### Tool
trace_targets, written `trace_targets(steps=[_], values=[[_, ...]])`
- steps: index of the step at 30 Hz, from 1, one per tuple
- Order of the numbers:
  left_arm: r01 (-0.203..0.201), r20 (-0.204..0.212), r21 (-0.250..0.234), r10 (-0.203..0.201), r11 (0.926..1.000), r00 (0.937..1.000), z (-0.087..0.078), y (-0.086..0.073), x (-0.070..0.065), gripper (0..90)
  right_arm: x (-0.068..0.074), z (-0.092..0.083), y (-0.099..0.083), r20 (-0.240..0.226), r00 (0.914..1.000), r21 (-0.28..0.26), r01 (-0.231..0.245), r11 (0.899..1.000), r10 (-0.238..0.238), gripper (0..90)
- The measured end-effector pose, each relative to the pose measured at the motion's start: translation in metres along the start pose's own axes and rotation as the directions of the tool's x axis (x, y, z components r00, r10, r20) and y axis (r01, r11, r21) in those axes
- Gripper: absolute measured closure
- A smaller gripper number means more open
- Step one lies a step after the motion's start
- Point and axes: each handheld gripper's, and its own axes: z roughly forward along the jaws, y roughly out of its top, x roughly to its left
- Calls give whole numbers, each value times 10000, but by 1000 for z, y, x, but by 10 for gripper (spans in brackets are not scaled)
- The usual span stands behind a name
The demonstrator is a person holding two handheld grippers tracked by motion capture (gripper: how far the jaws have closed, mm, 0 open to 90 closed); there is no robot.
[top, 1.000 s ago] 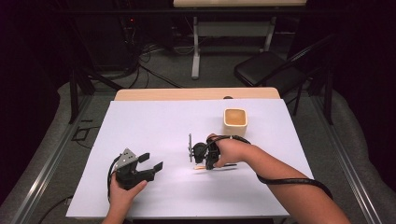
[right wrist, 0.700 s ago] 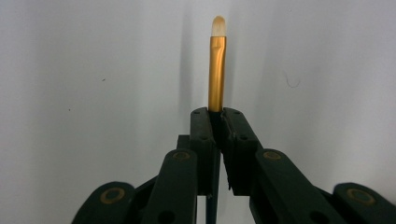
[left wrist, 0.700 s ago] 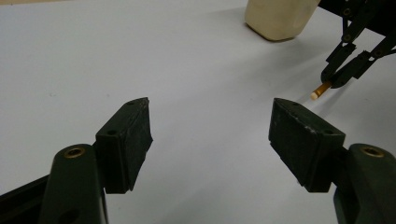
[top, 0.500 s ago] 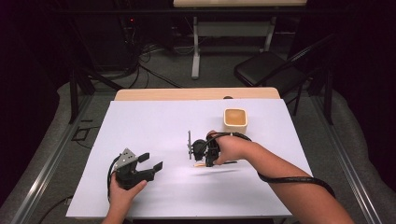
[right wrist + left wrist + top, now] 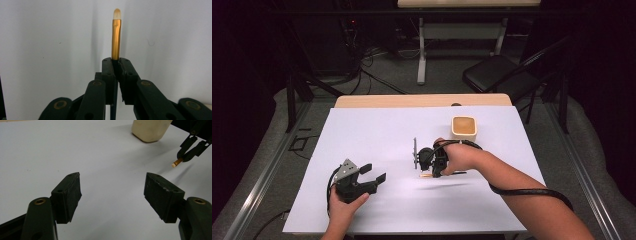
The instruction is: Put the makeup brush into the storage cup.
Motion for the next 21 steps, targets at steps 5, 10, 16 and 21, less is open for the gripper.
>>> trace_targets(steps=[5,10,16,21], values=[[-16,1,-5,16,10000,10000,0,0,0,297,1,-3,0,3,10000,-40,35,10000,-35,833],[0,-5,-23,-1,10000,10000,0,0,0,297,1,-6,1,61,10000,-33,47,10000,-47,833],[3,-3,-9,-3,10000,10000,0,0,0,297,3,-17,0,155,9999,-51,-4,10000,5,833],[4,-5,-12,-4,10000,10000,0,0,0,297,3,-24,-1,234,9997,-23,32,10000,-31,833]])
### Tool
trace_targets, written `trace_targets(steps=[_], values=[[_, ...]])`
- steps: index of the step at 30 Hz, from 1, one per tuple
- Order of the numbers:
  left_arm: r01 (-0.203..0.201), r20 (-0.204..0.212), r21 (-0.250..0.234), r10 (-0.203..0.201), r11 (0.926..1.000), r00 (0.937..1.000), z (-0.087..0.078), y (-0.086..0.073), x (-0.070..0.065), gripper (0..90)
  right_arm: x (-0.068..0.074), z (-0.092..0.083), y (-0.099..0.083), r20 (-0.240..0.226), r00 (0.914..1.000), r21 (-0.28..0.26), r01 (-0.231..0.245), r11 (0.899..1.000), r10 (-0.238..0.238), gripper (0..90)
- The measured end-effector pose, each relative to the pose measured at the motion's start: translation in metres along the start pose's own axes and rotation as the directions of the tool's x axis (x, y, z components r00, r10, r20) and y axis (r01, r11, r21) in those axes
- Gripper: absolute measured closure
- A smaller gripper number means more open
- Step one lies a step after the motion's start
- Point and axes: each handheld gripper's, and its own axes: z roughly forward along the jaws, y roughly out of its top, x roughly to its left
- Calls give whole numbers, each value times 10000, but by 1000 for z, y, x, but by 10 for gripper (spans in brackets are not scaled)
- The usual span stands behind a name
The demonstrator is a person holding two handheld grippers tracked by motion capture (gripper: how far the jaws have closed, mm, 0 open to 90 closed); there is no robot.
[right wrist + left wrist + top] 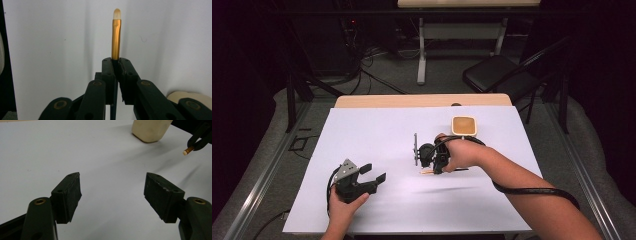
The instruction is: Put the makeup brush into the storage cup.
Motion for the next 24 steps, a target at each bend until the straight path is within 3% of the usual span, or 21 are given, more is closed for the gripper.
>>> trace_targets(steps=[12,22,24], values=[[-19,-4,4,19,10000,10000,0,0,0,297,0,-10,0,38,10000,-170,-78,9998,79,833],[-21,5,-6,21,10000,10000,0,0,0,297,0,-21,-4,-3,9994,-901,-344,9953,345,833],[-30,8,-5,30,10000,10000,0,0,0,297,0,-23,-7,-61,9987,-1299,-501,9903,497,833]])
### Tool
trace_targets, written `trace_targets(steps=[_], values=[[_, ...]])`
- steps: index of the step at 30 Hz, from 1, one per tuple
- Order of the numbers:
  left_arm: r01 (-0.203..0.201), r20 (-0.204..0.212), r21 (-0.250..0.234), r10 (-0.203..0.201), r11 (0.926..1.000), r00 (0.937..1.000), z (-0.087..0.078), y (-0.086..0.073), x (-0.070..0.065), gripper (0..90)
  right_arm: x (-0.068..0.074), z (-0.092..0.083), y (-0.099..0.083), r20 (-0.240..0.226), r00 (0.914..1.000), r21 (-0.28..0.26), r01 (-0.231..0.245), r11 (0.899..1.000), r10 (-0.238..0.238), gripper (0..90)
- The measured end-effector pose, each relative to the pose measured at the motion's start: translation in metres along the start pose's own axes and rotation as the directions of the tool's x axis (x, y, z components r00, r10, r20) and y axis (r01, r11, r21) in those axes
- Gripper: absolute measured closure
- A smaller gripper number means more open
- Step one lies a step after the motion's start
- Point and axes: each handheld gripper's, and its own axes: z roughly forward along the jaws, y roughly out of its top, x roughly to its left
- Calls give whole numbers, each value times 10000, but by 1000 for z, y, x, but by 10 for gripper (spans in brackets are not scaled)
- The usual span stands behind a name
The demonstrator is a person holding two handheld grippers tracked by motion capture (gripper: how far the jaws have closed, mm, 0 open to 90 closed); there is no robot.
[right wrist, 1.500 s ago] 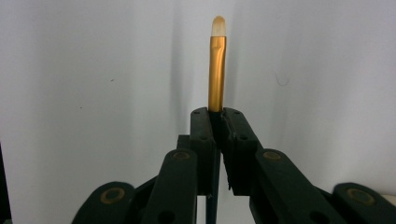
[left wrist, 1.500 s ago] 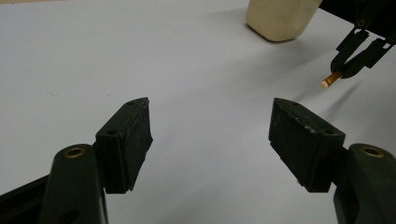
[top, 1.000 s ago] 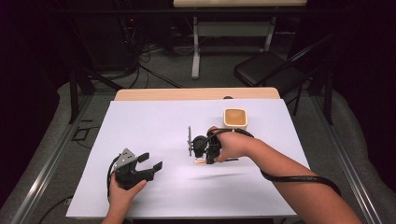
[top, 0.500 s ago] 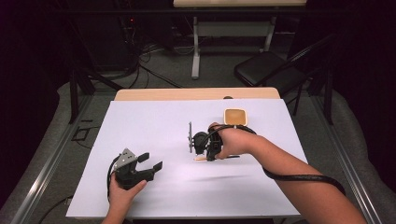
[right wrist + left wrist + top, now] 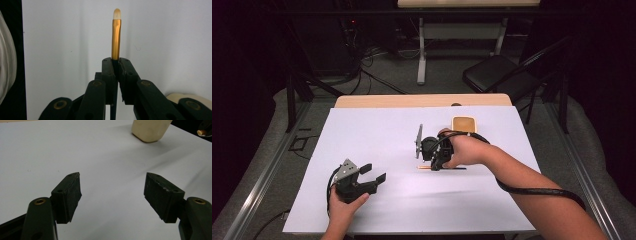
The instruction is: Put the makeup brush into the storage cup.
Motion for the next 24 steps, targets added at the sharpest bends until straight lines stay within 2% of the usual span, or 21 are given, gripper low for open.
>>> trace_targets(steps=[4,7,10,15,16,17,18,19,20,21,22,24], values=[[9,-1,4,-9,10000,10000,0,0,0,297,-1,-2,-3,-95,9997,-312,-217,9993,215,833],[9,-6,8,-9,10000,10000,0,0,0,297,-3,-4,-8,-158,9988,-867,-475,9951,463,833],[5,-8,12,-5,10000,10000,0,0,0,297,-3,-6,-11,-181,9982,-1026,-585,9930,569,833],[14,-10,2,-14,10000,10000,0,0,0,297,-5,-10,-18,-140,9972,-1688,-743,9829,730,833],[12,-11,6,-12,10000,10000,0,0,0,297,-5,-10,-18,-140,9972,-1688,-743,9829,730,833],[5,-14,14,-5,10000,10000,0,0,0,297,-4,-12,-20,-149,9960,-1935,-896,9770,883,833],[7,-13,14,-7,10000,10000,0,0,0,297,-4,-12,-20,-149,9960,-1935,-896,9770,883,833],[5,-14,9,-5,10000,10000,0,0,0,297,-4,-14,-21,-116,9956,-2132,-937,9725,933,833],[8,-14,8,-8,10000,10000,0,0,0,297,-4,-14,-21,-116,9956,-2132,-937,9725,933,833],[8,-13,9,-8,10000,10000,0,0,0,297,-4,-15,-23,-105,9955,-2418,-940,9658,943,833],[8,-13,9,-8,10000,10000,0,0,0,297,-4,-15,-23,-105,9955,-2418,-940,9658,943,833],[8,-15,2,-8,10000,10000,0,0,0,297,-3,-19,-26,-110,9946,-2874,-1016,9524,1028,833]])
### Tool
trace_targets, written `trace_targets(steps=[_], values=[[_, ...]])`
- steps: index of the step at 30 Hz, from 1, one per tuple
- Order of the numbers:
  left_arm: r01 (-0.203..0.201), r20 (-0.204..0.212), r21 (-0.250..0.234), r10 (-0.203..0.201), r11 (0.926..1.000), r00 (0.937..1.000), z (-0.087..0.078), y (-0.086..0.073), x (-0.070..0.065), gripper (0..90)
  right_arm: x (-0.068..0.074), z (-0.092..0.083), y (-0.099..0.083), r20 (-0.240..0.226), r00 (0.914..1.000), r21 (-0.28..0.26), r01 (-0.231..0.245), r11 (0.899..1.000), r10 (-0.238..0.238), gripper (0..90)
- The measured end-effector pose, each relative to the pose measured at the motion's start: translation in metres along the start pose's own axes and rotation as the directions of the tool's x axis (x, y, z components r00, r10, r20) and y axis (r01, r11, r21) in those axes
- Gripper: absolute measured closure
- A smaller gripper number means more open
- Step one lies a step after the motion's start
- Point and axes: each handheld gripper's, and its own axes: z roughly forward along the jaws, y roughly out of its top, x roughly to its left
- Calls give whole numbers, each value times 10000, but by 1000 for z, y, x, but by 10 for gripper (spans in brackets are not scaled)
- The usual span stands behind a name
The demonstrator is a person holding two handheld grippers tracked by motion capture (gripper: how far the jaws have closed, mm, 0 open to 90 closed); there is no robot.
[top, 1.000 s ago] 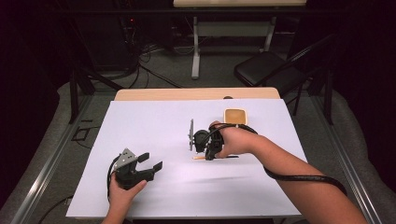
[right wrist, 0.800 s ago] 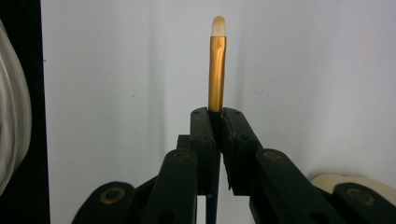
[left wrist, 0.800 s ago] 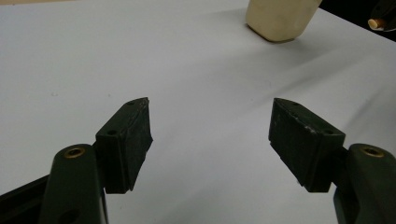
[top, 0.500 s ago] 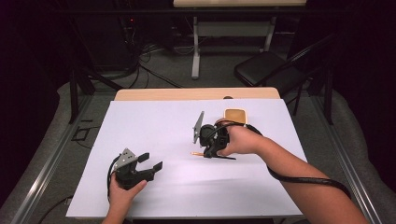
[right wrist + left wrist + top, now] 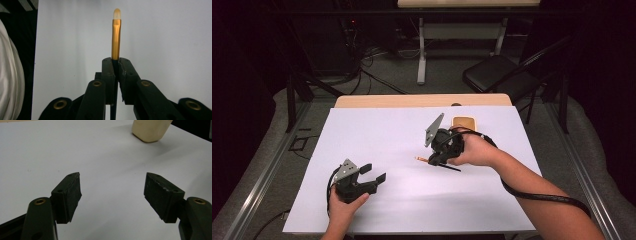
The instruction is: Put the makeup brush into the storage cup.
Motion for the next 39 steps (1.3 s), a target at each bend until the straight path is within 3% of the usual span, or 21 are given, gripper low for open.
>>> trace_targets(steps=[10,20,26,39], values=[[3,-97,-8,-3,10000,10000,-1,0,0,297,3,-10,-7,327,9992,-872,-221,9959,250,833],[26,-99,-196,-28,9998,9999,-2,0,0,294,6,-19,-15,601,9967,-1838,-419,9821,538,833],[6,-79,-172,-8,9999,10000,-2,0,0,294,9,-23,-20,740,9947,-2581,-494,9649,707,833],[-6,-58,-141,6,9999,10000,-2,0,1,297,14,-23,-28,912,9899,-3476,-707,9350,1087,833]])
